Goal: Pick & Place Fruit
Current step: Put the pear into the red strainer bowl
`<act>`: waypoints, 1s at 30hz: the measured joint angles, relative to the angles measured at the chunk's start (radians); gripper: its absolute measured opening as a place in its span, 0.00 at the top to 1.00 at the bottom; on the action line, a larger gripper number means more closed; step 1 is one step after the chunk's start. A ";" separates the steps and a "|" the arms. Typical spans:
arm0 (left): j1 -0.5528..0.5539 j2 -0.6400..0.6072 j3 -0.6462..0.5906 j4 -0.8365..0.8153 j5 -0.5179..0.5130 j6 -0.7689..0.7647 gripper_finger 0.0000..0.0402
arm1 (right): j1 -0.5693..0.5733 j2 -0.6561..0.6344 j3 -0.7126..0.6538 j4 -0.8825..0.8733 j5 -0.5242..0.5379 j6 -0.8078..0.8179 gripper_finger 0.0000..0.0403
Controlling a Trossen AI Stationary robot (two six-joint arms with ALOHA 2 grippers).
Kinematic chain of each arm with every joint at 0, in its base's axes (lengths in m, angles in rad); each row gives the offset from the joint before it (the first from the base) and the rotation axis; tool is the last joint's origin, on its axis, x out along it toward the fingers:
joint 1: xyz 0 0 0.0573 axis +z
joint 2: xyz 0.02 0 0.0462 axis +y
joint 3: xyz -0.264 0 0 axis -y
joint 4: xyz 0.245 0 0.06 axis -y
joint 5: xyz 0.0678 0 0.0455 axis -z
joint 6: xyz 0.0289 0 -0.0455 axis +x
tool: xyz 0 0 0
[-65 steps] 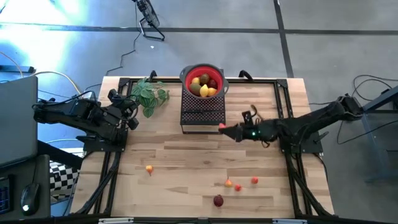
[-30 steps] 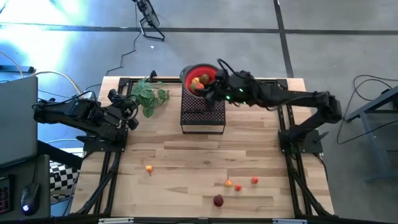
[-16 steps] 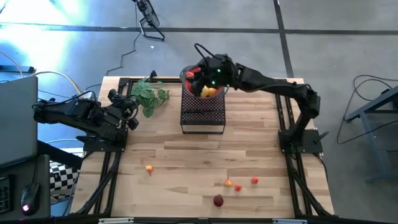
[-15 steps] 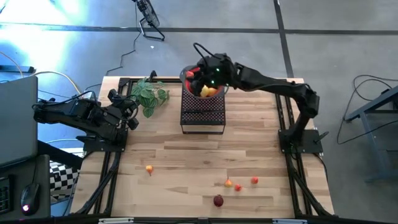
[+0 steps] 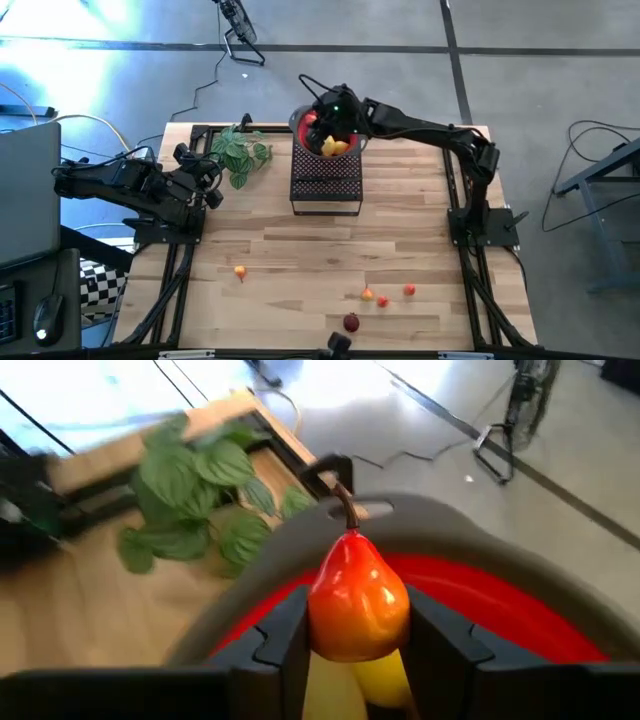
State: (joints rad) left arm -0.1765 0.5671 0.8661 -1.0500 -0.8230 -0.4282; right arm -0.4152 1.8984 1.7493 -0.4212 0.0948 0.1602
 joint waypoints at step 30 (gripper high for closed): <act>0.000 0.000 0.000 0.000 0.000 -0.025 1.00 | -0.006 0.009 0.000 -0.107 0.085 -0.188 0.68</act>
State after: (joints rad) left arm -0.1767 0.5673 0.8661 -1.0503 -0.8230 -0.4530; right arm -0.4217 1.9072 1.7489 -0.5285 0.1798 -0.0277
